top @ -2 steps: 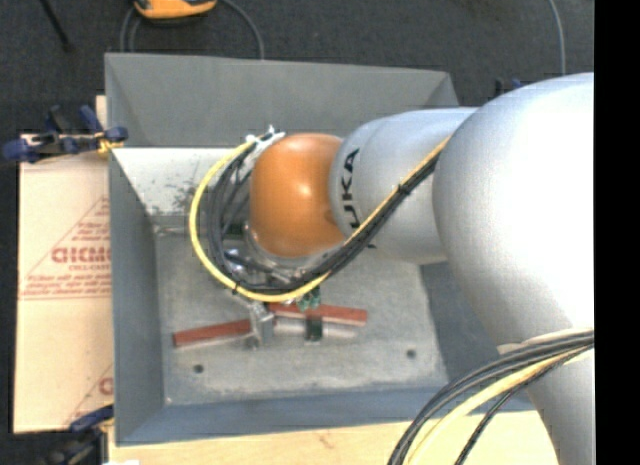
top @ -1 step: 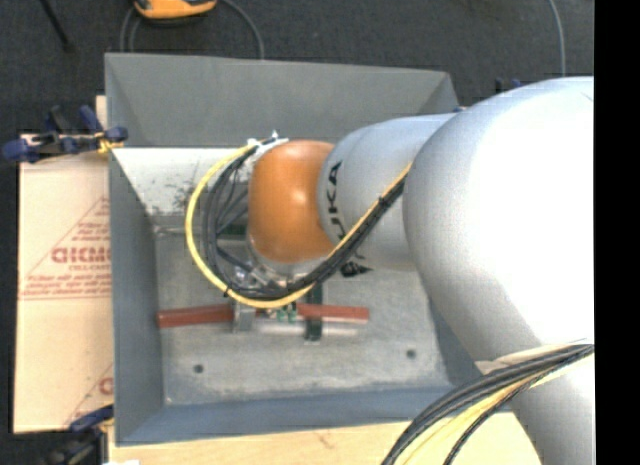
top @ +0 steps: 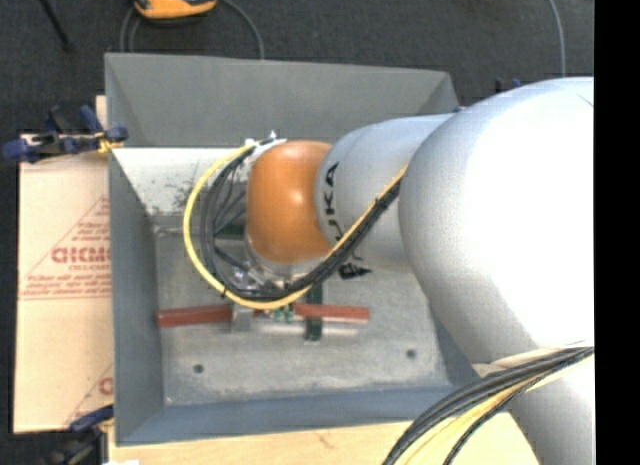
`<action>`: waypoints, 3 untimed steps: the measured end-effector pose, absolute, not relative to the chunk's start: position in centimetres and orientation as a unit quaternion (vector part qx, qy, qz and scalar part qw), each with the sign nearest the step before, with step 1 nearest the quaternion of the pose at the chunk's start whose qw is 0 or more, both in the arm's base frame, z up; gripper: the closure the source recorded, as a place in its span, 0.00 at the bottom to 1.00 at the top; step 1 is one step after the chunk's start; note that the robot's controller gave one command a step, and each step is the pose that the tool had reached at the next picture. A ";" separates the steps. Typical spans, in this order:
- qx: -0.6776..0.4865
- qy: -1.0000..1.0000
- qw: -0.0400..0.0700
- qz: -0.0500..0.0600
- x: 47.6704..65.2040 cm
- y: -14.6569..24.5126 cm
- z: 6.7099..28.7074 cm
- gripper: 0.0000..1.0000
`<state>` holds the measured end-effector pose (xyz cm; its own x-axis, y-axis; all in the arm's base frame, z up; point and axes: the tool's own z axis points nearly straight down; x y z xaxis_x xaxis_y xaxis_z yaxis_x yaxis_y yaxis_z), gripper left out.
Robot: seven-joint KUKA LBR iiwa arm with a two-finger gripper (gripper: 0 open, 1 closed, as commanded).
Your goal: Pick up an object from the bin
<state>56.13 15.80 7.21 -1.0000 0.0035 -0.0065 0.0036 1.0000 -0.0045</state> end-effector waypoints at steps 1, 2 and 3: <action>0.000 1.000 0.002 -0.002 56.1 15.8 7.5 1.00; -0.001 1.000 0.002 -0.001 56.1 15.7 8.4 1.00; -0.001 1.000 0.000 -0.001 56.0 15.7 9.3 1.00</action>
Offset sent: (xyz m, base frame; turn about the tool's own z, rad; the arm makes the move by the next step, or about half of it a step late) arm 0.0001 0.0000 0.0210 0.0000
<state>56.03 15.72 9.29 -1.0000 -0.0016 0.0003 -0.0016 1.0000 -0.0030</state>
